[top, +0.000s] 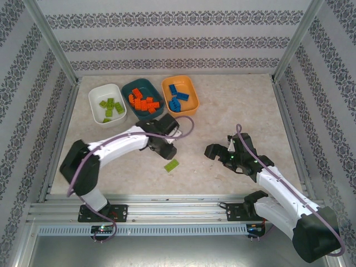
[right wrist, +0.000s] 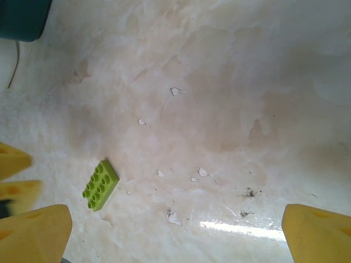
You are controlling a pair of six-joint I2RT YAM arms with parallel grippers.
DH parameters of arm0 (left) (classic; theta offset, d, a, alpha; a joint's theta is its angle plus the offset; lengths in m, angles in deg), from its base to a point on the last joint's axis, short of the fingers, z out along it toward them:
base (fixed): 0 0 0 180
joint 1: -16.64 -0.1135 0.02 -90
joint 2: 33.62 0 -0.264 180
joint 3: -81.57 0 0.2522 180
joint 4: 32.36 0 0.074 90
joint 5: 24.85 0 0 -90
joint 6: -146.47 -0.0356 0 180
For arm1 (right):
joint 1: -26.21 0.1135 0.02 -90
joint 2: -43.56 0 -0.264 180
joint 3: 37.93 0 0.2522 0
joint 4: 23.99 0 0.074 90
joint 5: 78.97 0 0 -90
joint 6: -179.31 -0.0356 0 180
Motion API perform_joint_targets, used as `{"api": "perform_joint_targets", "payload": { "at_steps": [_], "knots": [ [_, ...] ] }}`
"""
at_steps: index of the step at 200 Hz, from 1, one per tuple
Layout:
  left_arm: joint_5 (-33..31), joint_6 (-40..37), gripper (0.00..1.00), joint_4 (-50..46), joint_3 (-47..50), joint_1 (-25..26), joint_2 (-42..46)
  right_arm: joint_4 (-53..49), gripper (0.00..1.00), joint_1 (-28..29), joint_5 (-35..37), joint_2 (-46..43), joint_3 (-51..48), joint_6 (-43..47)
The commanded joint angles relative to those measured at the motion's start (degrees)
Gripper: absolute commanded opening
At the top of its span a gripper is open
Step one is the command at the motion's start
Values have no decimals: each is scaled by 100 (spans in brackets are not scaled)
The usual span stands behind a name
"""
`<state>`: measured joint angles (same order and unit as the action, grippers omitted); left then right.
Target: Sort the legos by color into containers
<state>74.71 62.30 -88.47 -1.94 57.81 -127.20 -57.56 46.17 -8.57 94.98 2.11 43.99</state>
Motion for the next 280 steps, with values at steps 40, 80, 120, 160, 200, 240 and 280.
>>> {"api": "perform_joint_targets", "payload": {
  "at_steps": [40, 80, 120, 160, 200, 240, 280],
  "knots": [
    [1277, 1459, 45, 1150, 1089, -913, 1504, 92, 98, -72, -95, -61, -97, -73],
    [494, 624, 62, 131, 744, -212, 888, 344, 98, -52, -141, 55, -187, -202],
    [-57, 465, 64, 253, 667, 407, 247, 329, 98, 7, -117, 107, -152, -215],
    [-238, 314, 65, 356, 333, 736, -523, 139, 98, 3, -31, -7, -106, -144],
    [-499, 192, 65, 323, 184, 770, -919, 116, 98, -7, -8, -13, -121, -109],
    [-604, 138, 65, 288, 183, 770, -1083, 162, 98, -19, -17, 108, -81, -74],
    [-463, 190, 62, 370, 256, 772, -1190, 206, 98, -19, -44, 202, -64, -65]
  ]
}}
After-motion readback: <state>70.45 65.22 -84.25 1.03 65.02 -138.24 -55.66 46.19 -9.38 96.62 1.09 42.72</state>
